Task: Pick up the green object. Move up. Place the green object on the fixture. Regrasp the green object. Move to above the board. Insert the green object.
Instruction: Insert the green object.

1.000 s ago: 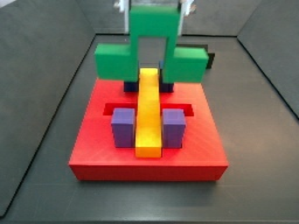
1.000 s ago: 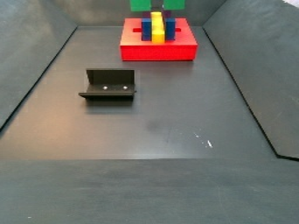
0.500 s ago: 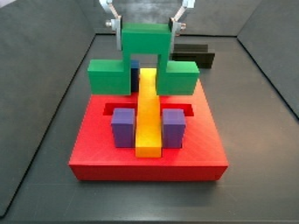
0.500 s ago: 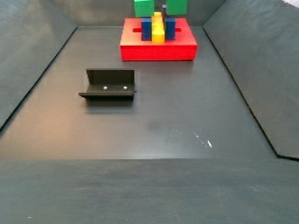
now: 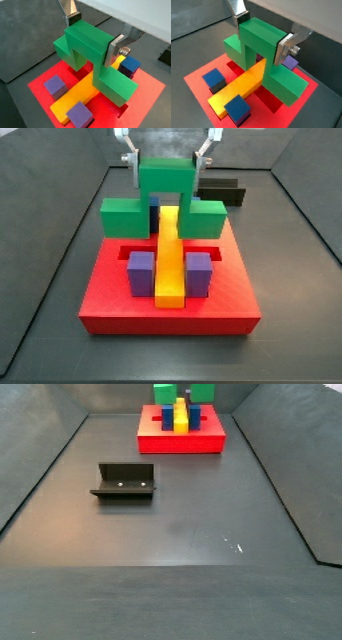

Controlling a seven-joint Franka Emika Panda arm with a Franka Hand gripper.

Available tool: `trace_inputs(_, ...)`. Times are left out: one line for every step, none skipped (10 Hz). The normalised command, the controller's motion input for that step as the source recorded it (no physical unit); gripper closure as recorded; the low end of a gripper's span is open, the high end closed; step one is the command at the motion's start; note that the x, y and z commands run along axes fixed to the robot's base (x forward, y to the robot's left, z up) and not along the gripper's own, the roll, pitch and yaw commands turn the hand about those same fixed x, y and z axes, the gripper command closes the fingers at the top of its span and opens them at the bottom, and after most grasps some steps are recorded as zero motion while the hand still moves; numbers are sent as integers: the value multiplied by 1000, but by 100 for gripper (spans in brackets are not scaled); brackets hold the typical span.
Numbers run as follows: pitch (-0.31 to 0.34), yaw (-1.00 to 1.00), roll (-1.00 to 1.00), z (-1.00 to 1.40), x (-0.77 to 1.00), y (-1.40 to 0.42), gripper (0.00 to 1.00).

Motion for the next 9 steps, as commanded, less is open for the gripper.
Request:
trace_inputs(0,0,9,-51,209,0,100)
trace_inputs(0,0,11,-66,214,0,100)
trace_inputs(0,0,26,-89,171,0,100)
trace_inputs(0,-194,53,-77,0,0,100)
trace_inputs(3,-314,36,-49,0,0,100)
trace_inputs(0,-314,26,-34,0,0,100)
trace_inputs(3,-297,31,-46,0,0,100)
trace_inputs(4,-271,21,-54,0,0,100)
trace_inputs(0,-206,14,-71,0,0,100)
